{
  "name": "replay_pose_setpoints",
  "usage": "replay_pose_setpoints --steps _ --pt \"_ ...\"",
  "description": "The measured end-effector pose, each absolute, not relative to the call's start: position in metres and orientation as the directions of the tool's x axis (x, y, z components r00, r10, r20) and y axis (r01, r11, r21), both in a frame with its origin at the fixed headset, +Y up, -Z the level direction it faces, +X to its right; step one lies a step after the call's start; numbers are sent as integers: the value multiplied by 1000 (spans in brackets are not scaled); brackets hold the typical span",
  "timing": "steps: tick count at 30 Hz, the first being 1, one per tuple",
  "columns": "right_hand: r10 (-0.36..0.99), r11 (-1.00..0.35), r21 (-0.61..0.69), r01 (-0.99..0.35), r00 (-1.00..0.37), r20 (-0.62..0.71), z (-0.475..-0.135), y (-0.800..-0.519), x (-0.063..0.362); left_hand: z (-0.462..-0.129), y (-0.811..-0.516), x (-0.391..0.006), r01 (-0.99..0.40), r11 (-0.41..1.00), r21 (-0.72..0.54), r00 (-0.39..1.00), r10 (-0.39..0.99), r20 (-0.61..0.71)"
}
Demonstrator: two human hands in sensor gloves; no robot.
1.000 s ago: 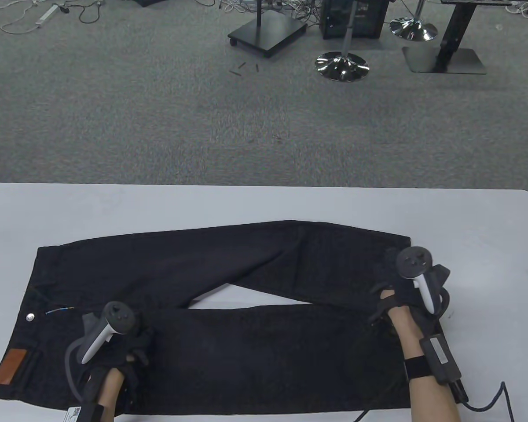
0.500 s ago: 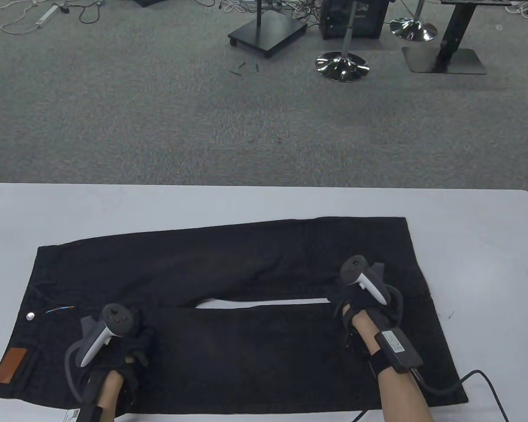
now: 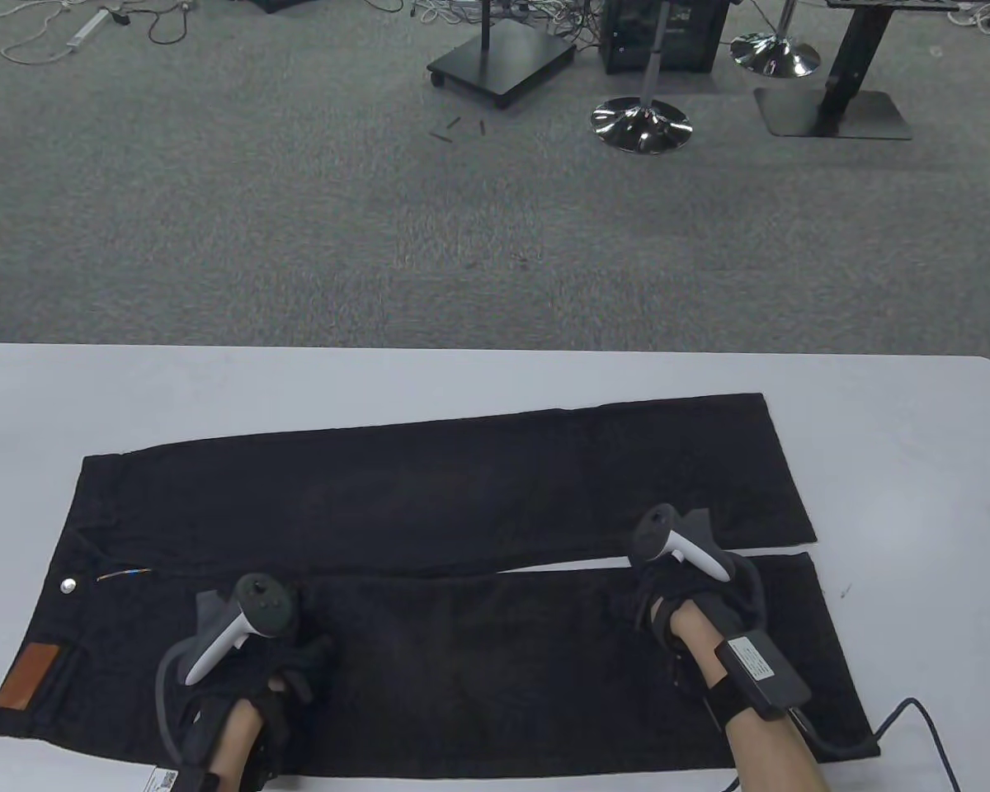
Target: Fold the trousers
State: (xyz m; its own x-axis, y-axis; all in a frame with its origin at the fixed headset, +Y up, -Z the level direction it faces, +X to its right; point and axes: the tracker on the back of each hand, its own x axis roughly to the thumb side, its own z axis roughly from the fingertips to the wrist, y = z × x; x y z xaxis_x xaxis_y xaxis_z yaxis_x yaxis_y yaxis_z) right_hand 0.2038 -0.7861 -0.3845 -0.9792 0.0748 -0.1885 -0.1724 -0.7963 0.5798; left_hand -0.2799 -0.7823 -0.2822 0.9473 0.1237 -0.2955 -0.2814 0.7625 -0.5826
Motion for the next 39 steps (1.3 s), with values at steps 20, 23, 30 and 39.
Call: replay_pose_setpoints --steps 20,23,30,39 --pt "98 -927 353 -128 -990 -101 -373 -760 171 -297 -765 -280 -303 887 -348 949 249 -191" --pt "155 -938 316 -140 -988 23 -360 -742 149 -290 -750 -259 -284 894 -347 958 274 -79" --pt "311 -890 428 -155 -894 323 -303 -726 91 -259 -740 -192 -216 851 -479 913 350 211" --pt "250 -841 539 52 -846 472 -252 -770 65 -229 -768 -151 -45 817 -575 883 302 359"
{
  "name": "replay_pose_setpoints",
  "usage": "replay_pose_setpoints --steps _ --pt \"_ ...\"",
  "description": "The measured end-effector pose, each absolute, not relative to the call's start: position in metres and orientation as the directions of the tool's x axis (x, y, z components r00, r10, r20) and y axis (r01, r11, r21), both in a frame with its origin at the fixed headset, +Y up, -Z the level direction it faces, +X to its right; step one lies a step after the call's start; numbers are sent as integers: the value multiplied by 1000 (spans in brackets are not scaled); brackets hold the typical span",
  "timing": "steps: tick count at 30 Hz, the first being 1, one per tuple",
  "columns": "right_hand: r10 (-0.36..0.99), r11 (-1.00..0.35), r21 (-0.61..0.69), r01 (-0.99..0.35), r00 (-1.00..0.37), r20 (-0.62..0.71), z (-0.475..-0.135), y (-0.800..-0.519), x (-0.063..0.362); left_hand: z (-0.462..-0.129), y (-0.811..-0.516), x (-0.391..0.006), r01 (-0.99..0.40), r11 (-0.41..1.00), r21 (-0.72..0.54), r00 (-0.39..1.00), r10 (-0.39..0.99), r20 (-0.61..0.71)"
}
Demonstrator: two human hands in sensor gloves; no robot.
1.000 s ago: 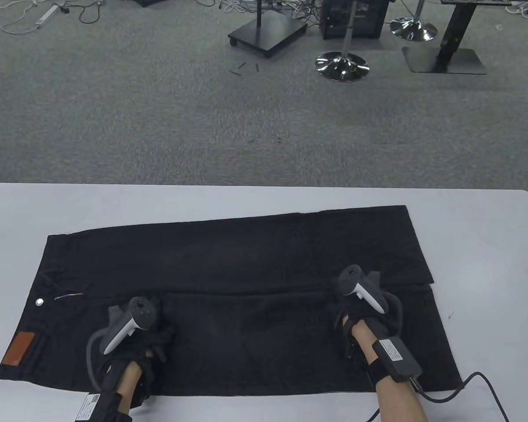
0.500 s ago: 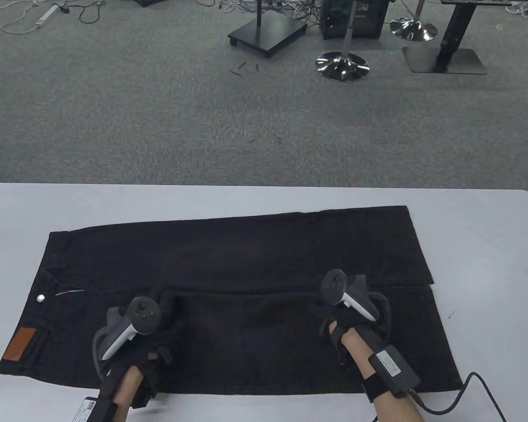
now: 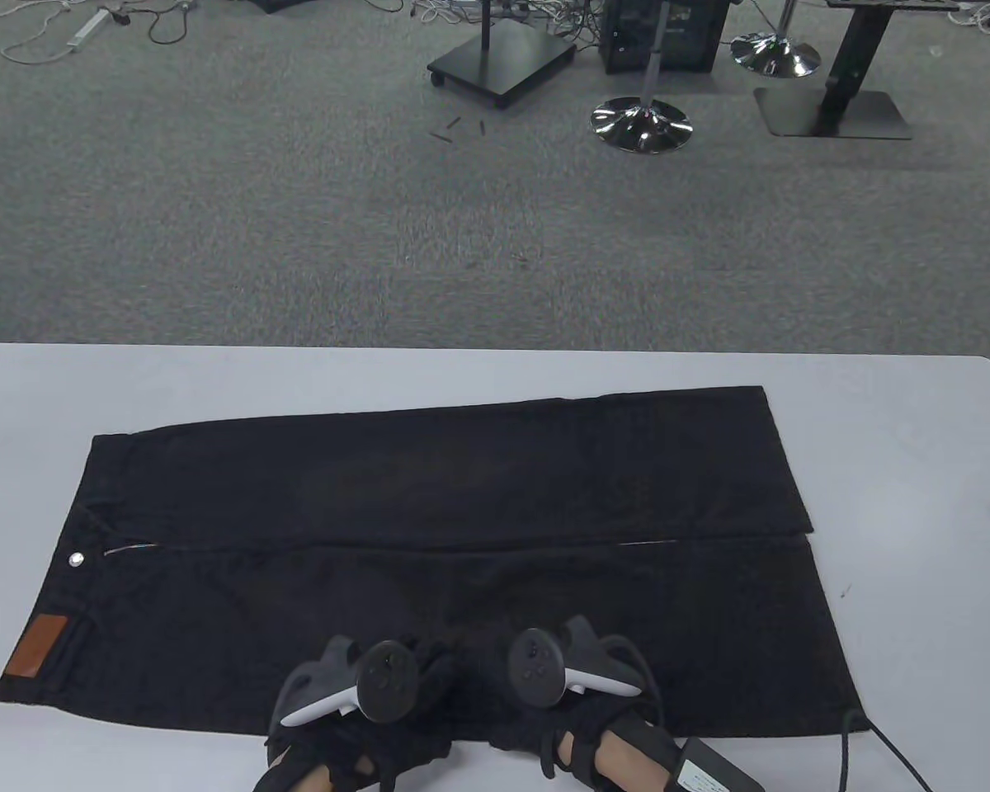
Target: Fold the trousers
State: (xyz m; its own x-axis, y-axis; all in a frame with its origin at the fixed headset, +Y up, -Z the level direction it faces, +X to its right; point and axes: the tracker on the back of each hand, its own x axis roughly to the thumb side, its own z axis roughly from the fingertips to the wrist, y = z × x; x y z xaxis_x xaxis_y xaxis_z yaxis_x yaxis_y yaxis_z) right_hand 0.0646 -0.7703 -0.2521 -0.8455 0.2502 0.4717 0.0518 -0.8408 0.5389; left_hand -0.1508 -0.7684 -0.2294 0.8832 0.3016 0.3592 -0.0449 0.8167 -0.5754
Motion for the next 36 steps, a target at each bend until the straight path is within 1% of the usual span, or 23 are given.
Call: replay_pose_setpoints --steps 4,10,12,18,22,25,30,34,36 --pt "265 -833 551 49 -839 476 -248 -779 63 -226 -782 -147 -9 805 -593 886 281 368" --pt "205 -831 546 107 -853 479 -246 -790 64 -224 -791 -142 70 820 -568 897 198 396" --pt "170 -850 512 126 -854 492 -244 -791 62 -224 -792 -141 89 822 -563 900 176 399" --pt "162 -879 467 99 -858 487 -244 -792 61 -225 -791 -141 75 832 -550 903 176 391" --pt "189 -903 427 40 -857 480 -244 -792 60 -225 -791 -141 79 846 -528 907 159 391" --pt "193 -917 398 20 -852 487 -246 -792 59 -226 -790 -141 76 857 -510 907 153 392" --pt "216 -921 390 -14 -850 480 -246 -793 59 -228 -789 -140 62 900 -432 903 133 408" --pt "209 -921 389 -5 -850 484 -246 -792 59 -229 -787 -139 58 918 -392 905 118 410" --pt "186 -917 397 30 -849 495 -244 -794 57 -230 -787 -139 55 931 -361 903 108 415"
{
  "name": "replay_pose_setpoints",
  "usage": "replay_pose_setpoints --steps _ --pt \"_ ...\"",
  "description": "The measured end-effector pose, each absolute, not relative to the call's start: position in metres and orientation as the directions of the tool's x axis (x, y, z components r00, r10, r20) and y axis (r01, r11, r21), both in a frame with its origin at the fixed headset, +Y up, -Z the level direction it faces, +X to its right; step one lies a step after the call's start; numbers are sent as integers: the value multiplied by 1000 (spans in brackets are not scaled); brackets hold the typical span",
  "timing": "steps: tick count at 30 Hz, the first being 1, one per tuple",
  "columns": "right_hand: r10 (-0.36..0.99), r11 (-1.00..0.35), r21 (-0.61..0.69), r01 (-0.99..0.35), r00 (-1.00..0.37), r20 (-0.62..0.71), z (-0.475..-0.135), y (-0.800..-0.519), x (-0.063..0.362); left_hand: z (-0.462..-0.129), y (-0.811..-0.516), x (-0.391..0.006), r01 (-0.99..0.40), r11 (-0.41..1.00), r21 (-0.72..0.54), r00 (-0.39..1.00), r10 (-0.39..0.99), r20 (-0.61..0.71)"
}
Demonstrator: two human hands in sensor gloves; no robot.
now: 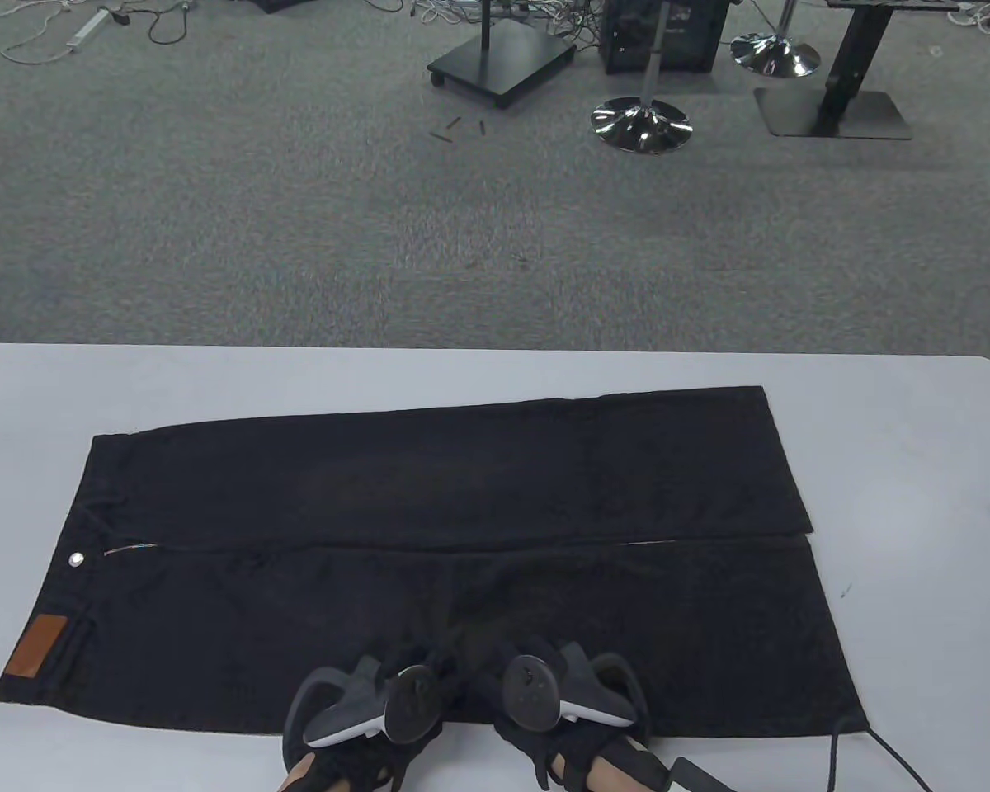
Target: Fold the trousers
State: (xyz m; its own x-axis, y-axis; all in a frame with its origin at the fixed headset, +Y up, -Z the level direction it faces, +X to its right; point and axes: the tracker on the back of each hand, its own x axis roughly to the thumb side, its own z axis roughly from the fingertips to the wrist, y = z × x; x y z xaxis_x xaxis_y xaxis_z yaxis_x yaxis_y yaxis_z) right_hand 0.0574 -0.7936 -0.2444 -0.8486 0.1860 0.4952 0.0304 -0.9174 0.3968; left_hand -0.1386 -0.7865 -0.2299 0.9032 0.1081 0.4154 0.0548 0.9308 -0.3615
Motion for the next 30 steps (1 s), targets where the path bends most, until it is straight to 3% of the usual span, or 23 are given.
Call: replay_pose_setpoints --steps 6,15,19,21,24,27,30 --pt "115 -942 329 71 -850 513 -241 -792 53 -231 -786 -138 20 952 -306 908 111 404" --pt "238 -961 248 -123 -823 516 -245 -766 61 -231 -782 -150 -89 921 -380 899 238 366" --pt "313 -949 210 -236 -787 532 -245 -746 65 -236 -773 -159 -85 954 -289 925 183 332" --pt "298 -953 210 -218 -794 529 -245 -747 65 -237 -766 -162 -143 952 -269 922 227 314" --pt "138 -960 281 7 -860 491 -248 -759 65 -236 -753 -166 -185 958 -221 916 249 313" --pt "19 -963 250 104 -895 445 -255 -761 76 -234 -740 -170 -189 970 -156 922 229 312" --pt "68 -966 256 26 -934 351 -269 -747 97 -234 -734 -173 -216 963 -160 917 256 304"
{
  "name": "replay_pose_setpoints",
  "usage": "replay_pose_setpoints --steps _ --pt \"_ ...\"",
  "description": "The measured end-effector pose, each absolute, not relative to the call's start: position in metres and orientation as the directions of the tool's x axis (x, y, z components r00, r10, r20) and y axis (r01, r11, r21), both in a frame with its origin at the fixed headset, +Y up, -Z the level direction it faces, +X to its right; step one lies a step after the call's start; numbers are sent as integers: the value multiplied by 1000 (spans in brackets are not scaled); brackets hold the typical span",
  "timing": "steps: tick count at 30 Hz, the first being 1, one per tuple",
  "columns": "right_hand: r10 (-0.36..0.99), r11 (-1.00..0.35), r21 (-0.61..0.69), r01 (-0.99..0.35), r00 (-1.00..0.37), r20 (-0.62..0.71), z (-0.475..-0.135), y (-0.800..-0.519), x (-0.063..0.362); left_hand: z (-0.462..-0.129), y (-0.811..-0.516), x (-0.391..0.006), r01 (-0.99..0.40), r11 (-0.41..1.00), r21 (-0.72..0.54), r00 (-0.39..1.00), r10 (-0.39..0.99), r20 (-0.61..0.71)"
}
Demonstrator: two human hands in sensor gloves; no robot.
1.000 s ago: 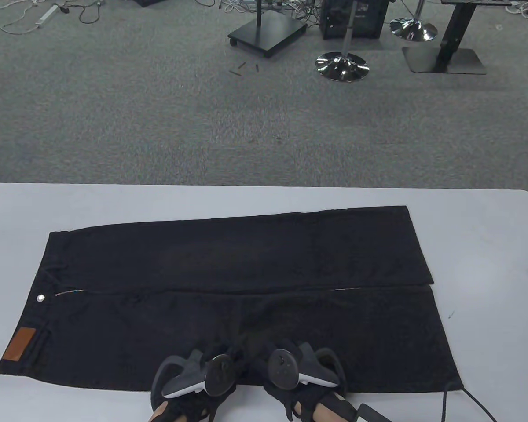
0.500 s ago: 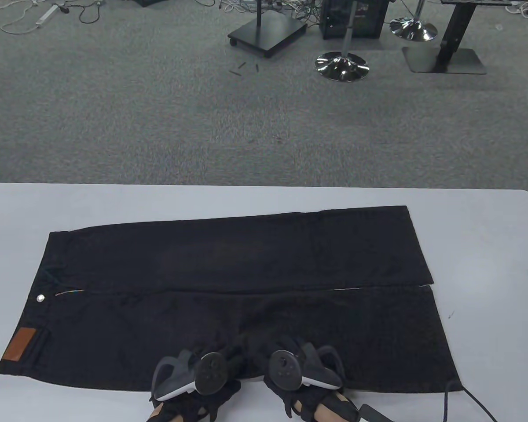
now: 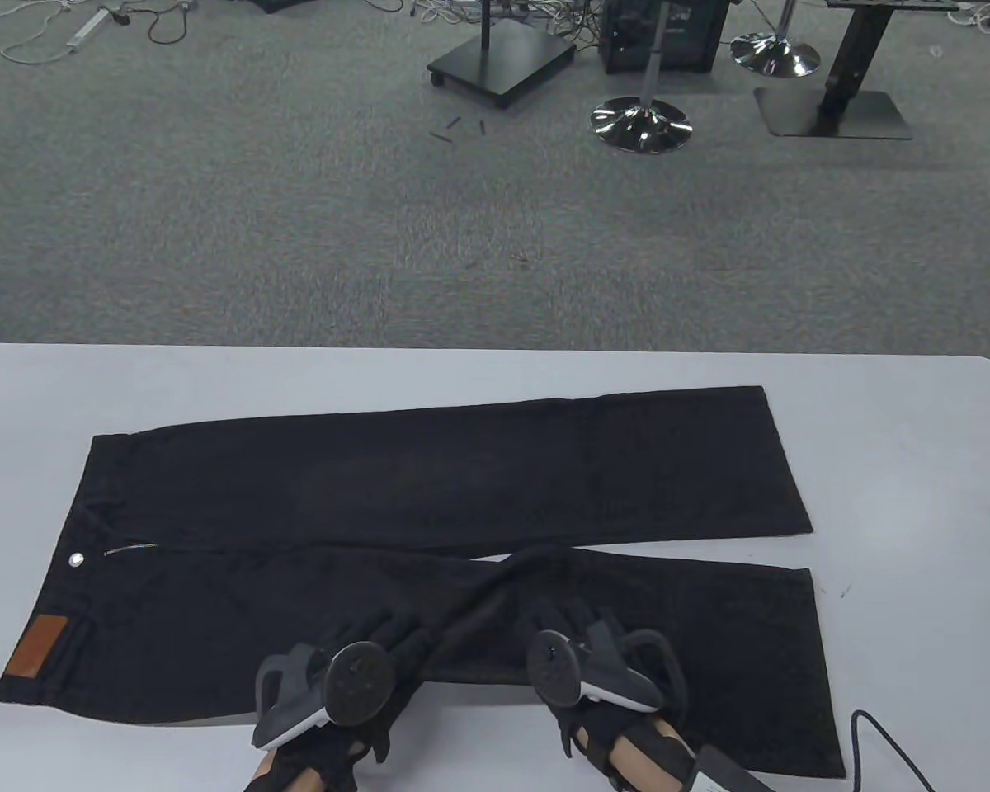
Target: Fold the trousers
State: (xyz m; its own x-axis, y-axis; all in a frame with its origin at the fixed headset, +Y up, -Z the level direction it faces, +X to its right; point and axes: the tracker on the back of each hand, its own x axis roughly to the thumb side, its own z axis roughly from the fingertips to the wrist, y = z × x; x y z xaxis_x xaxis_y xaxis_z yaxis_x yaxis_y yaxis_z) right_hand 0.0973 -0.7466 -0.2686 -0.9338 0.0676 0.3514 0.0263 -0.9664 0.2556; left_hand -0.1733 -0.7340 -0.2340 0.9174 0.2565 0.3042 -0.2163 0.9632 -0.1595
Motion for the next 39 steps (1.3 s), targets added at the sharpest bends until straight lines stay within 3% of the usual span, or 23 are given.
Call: replay_pose_setpoints --steps 11,15,17,21,23,29,31,34,39 --pt "323 -922 243 -301 -945 54 -306 -688 194 -235 -712 -186 -234 965 -118 924 258 282" --pt "559 -808 284 -516 -824 93 -304 -677 207 -237 -718 -195 -230 962 -147 932 261 250" --pt "616 -769 292 -569 -782 98 -302 -671 208 -240 -729 -204 -196 962 -188 949 235 211" --pt "632 -762 290 -578 -763 139 -297 -655 208 -246 -756 -238 -79 947 -311 992 107 74" --pt "648 -754 284 -593 -742 171 -295 -646 206 -245 -764 -256 -89 924 -372 995 100 11" --pt "652 -754 279 -595 -731 203 -294 -625 206 -238 -755 -300 -28 919 -393 992 -24 -126" --pt "668 -738 279 -614 -722 179 -299 -621 212 -236 -741 -321 -66 940 -336 981 -1 -195" --pt "730 -677 287 -677 -668 147 -311 -621 220 -236 -711 -342 -312 938 -147 926 266 -267" --pt "763 -641 242 -728 -639 99 -328 -623 231 -245 -663 -352 -267 957 109 925 287 -249"
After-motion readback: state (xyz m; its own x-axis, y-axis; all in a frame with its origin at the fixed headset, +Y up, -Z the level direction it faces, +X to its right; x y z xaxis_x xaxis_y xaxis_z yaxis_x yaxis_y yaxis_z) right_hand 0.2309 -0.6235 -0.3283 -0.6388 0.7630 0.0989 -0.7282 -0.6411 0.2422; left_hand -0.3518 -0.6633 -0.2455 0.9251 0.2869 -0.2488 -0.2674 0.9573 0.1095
